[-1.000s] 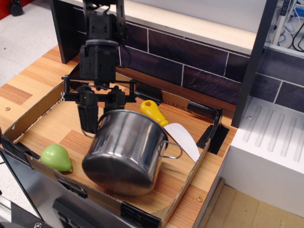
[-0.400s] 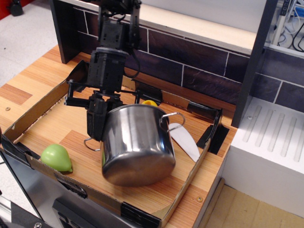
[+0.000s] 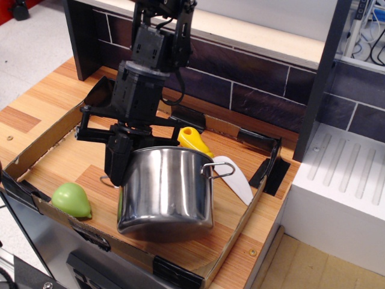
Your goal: Upright metal pot
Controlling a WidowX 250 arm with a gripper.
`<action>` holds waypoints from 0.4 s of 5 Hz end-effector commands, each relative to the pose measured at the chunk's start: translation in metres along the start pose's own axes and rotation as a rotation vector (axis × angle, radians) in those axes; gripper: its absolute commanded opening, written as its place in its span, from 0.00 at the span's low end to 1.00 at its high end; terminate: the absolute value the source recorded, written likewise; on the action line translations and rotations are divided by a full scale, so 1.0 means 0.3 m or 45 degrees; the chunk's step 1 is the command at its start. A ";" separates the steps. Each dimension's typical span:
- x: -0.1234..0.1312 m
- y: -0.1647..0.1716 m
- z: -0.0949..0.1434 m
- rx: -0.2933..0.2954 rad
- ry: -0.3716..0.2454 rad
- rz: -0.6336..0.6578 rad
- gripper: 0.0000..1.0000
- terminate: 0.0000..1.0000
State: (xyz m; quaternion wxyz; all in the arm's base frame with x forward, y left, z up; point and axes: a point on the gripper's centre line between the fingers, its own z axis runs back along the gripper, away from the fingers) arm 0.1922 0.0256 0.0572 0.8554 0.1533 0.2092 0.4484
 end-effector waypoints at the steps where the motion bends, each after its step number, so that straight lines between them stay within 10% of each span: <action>1: -0.002 0.003 0.073 -0.454 -0.422 0.277 0.00 0.00; 2: 0.012 -0.019 0.087 -0.567 -0.506 0.347 0.00 0.00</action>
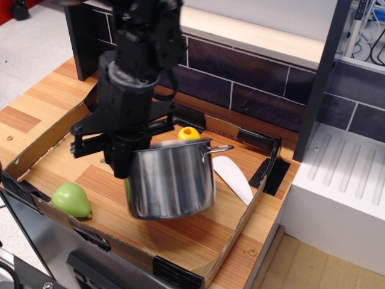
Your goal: Upright metal pot
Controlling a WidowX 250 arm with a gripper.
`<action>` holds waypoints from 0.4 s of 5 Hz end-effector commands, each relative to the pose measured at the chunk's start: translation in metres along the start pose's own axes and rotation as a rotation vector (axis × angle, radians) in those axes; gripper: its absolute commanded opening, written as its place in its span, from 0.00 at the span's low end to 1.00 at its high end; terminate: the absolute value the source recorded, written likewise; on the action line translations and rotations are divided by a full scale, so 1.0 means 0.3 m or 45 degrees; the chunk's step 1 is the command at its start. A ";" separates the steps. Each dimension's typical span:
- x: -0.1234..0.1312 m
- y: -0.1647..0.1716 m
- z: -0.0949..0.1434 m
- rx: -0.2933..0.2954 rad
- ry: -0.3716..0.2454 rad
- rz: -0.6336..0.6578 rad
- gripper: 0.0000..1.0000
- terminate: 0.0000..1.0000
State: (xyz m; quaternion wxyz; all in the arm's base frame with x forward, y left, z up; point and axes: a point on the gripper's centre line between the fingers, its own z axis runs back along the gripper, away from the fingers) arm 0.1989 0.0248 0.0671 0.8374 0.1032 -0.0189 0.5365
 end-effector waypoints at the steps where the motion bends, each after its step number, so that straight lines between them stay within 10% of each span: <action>1: 0.017 -0.049 0.014 -0.193 -0.201 0.071 0.00 0.00; 2: 0.000 -0.040 -0.003 -0.175 -0.244 0.025 0.00 0.00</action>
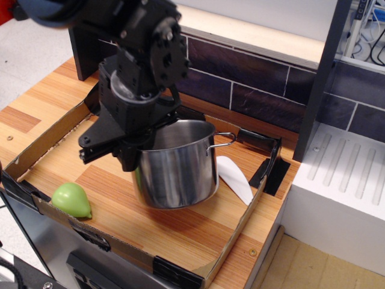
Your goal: Upright metal pot
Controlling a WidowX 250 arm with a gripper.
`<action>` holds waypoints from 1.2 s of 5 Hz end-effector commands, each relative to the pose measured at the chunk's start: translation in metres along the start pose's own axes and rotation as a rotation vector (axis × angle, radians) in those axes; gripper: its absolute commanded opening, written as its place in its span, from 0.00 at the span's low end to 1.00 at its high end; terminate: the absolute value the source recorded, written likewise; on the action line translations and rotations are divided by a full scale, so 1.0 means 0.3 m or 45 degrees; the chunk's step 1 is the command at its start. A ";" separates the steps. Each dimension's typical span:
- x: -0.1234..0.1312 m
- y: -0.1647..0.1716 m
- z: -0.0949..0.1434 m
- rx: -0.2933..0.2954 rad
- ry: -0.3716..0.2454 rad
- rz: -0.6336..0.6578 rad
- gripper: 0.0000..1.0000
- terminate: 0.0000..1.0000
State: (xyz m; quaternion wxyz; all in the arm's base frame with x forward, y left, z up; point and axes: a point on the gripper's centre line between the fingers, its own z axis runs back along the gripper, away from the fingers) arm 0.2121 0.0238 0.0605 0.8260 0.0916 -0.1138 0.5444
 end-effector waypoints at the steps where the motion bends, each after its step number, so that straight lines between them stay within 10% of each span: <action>1: -0.031 0.028 0.007 0.010 -0.077 -0.087 0.00 0.00; 2: -0.036 0.044 0.008 0.065 -0.057 -0.081 1.00 0.00; 3: -0.036 0.058 0.016 0.101 -0.044 -0.080 1.00 0.00; 6: 0.085 0.002 0.231 0.196 0.483 0.099 1.00 0.00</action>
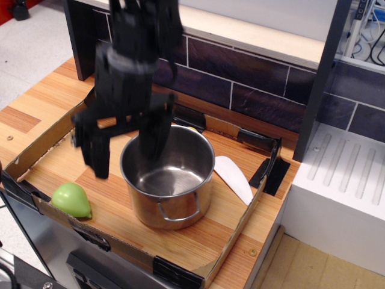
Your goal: Upright metal pot
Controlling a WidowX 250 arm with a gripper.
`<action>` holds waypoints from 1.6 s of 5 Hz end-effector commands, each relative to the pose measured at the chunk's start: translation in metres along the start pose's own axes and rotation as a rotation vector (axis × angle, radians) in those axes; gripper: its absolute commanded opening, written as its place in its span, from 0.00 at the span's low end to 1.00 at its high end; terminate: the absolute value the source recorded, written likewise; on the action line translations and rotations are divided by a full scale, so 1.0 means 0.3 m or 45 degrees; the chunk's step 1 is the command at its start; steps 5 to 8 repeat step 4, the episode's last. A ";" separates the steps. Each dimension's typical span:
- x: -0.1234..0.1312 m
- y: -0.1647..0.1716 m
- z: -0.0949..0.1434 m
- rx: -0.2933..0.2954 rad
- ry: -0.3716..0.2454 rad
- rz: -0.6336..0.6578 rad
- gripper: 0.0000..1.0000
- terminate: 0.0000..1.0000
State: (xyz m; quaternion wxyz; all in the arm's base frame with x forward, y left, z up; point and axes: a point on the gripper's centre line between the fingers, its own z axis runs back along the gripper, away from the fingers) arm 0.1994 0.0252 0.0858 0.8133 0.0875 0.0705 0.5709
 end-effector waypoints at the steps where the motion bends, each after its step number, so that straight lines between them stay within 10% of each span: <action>1: 0.025 -0.017 0.266 -0.099 0.173 0.066 1.00 0.00; 3: 0.014 -0.017 0.286 -0.116 0.160 0.079 1.00 0.00; 4: 0.014 -0.017 0.286 -0.116 0.160 0.079 1.00 1.00; 8: 0.014 -0.017 0.286 -0.116 0.160 0.079 1.00 1.00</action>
